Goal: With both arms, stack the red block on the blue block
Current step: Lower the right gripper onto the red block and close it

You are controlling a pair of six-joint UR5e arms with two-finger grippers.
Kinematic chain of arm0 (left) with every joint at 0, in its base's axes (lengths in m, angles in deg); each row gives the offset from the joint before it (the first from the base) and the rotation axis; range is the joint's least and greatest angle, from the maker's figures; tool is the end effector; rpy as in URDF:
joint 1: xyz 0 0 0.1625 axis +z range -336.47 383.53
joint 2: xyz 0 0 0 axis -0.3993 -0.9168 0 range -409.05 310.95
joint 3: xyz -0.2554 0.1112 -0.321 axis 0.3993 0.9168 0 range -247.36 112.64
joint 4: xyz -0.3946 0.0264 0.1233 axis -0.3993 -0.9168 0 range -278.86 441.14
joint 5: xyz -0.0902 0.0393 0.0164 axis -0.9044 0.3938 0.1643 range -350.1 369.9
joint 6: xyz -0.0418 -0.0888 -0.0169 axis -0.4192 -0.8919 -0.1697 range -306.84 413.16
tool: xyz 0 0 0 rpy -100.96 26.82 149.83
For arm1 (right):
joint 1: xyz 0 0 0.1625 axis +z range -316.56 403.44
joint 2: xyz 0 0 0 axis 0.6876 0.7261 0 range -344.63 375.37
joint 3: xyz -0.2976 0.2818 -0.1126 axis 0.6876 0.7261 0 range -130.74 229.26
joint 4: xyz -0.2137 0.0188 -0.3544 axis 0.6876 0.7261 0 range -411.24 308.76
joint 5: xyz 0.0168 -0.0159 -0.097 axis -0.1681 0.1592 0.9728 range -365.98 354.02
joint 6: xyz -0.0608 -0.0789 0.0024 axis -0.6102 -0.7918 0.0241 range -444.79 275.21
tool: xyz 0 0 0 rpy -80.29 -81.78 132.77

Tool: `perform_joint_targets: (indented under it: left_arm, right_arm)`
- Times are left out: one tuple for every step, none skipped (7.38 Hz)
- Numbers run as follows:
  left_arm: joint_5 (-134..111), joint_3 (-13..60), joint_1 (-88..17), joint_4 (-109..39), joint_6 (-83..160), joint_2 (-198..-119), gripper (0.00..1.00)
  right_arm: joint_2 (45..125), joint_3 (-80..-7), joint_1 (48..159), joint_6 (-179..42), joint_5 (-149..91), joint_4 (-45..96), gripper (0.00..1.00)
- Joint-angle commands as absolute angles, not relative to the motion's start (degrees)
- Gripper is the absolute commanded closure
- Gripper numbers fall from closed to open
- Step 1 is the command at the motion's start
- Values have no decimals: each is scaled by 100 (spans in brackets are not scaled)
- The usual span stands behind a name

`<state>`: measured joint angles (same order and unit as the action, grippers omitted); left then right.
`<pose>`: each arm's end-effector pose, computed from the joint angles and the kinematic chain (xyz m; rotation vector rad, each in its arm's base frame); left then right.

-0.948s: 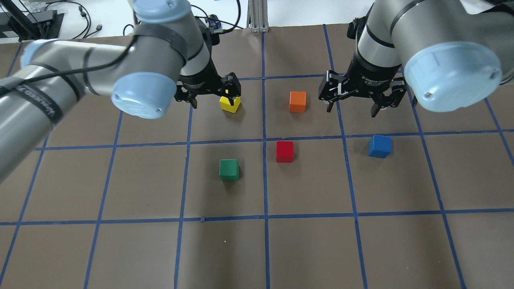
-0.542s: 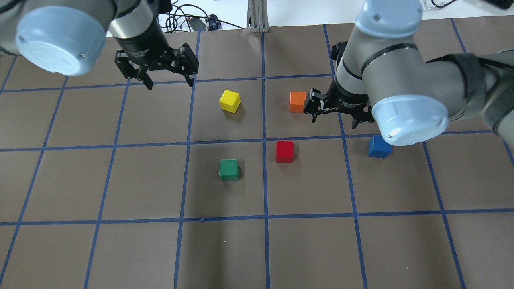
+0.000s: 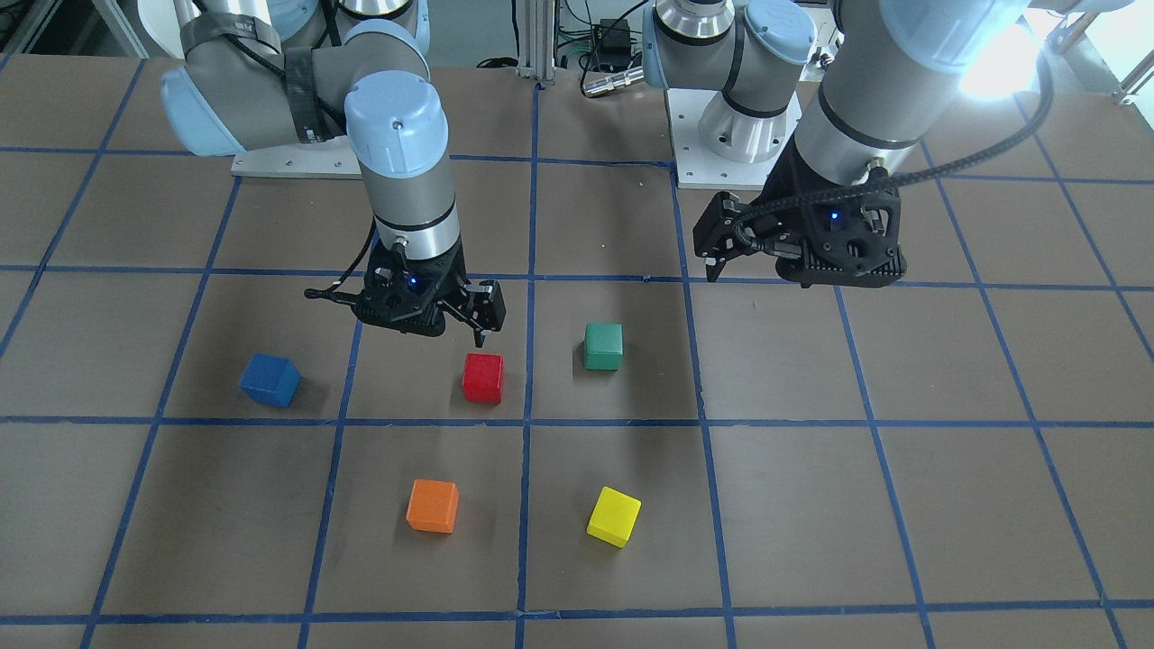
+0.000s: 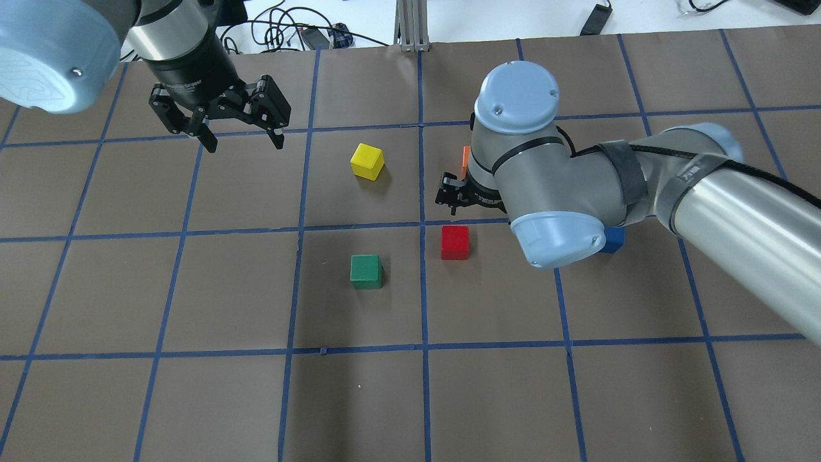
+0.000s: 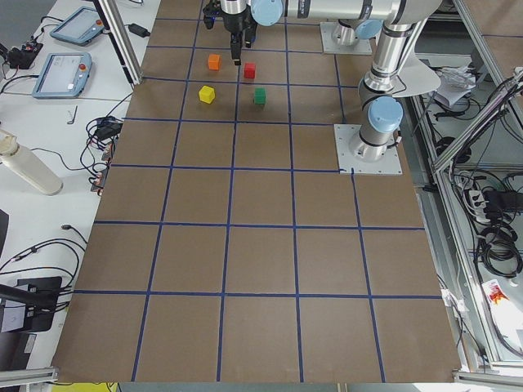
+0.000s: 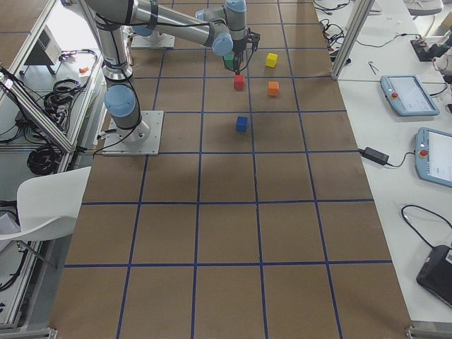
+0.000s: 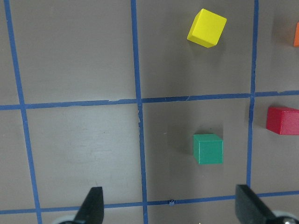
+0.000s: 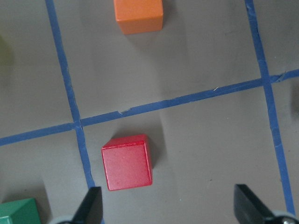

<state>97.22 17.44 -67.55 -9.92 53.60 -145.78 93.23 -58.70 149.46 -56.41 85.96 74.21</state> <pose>-0.1482 -0.5344 0.4701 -0.0398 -3.0939 -0.0704 0.2731 -0.4806 0.2915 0.3397 3.1153 -0.1558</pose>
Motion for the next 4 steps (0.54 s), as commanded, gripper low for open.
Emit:
perform_joint_targets:
  left_arm:
    - [9709, 1745, -6752, -965, 5369, -14590, 0]
    - [9674, 1710, -6761, -948, 5291, -14634, 0]
    - [9683, 1719, -6761, -948, 5351, -14599, 0]
    - [9692, 1727, -6761, -948, 5360, -14599, 0]
  right_arm:
    - [8895, -5928, 15005, -5466, 8631, 7889, 0]
    - [8667, -5929, 15031, -5316, 8639, 8154, 0]
    - [8586, -5929, 15075, -5341, 8569, 8278, 0]
    - [8542, -5937, 15102, -5394, 8360, 8271, 0]
